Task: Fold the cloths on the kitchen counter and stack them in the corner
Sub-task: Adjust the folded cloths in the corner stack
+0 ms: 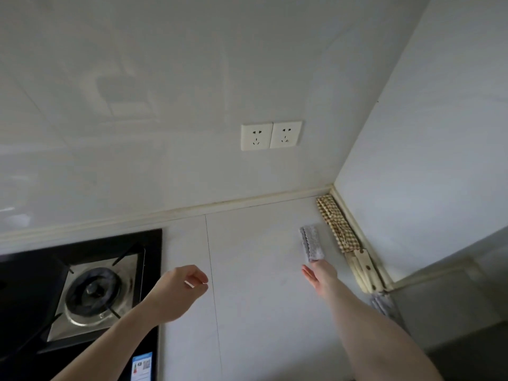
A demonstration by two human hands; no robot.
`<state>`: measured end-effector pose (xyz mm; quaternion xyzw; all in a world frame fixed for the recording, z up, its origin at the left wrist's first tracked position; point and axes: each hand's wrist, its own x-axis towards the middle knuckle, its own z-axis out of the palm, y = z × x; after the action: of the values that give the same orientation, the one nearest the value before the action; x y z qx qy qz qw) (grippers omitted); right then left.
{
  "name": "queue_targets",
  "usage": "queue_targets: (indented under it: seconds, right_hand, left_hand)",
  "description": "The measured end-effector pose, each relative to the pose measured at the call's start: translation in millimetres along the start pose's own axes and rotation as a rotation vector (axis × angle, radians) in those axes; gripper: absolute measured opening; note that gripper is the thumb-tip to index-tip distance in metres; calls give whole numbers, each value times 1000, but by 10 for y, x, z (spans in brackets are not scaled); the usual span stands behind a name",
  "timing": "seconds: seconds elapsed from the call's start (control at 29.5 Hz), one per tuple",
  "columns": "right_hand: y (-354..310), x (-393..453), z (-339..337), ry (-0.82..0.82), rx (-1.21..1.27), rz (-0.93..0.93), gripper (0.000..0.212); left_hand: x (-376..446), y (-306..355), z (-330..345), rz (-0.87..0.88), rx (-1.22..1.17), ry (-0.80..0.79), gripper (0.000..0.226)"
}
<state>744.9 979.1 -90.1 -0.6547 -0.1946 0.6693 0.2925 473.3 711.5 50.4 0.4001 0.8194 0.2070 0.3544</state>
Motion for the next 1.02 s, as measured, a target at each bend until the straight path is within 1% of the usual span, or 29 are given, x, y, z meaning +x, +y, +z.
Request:
queue_targets:
  seconds: [0.24,0.41,0.51,0.61,0.68,0.75,0.92,1.02]
  right_hand:
    - [-136,112,215,-36,28,-30,55]
    - [-156,162,426,-86,17,-15,52]
    - [-283,245,507,-116,-36,-21,45]
    - [-442,382,569,-128,-111,-34,49]
    - [-507,467,623,-103,-198,-49,55]
    - [-560,553,688,-82,-183,-38,59]
    - [-711,523,776,-126,-181,-36,51]
    - [-510,299,802,-122,-276,-54,47]
  left_hand:
    - [6,39,-4,-24,-41,53,9]
    - [0,31,-55,-21,-69,105,14]
    - [-18,-4,-83,-29,-68,115,15]
    - [-35,-35,-117,-41,-74,142,14]
    - [-52,-51,-133,-48,-73,152,14]
    - [-71,-75,-137,-62,-75,163,14]
    - [-116,-148,-112,-72,-78,178,15]
    - [-156,-208,-113,-77,-76,172,13]
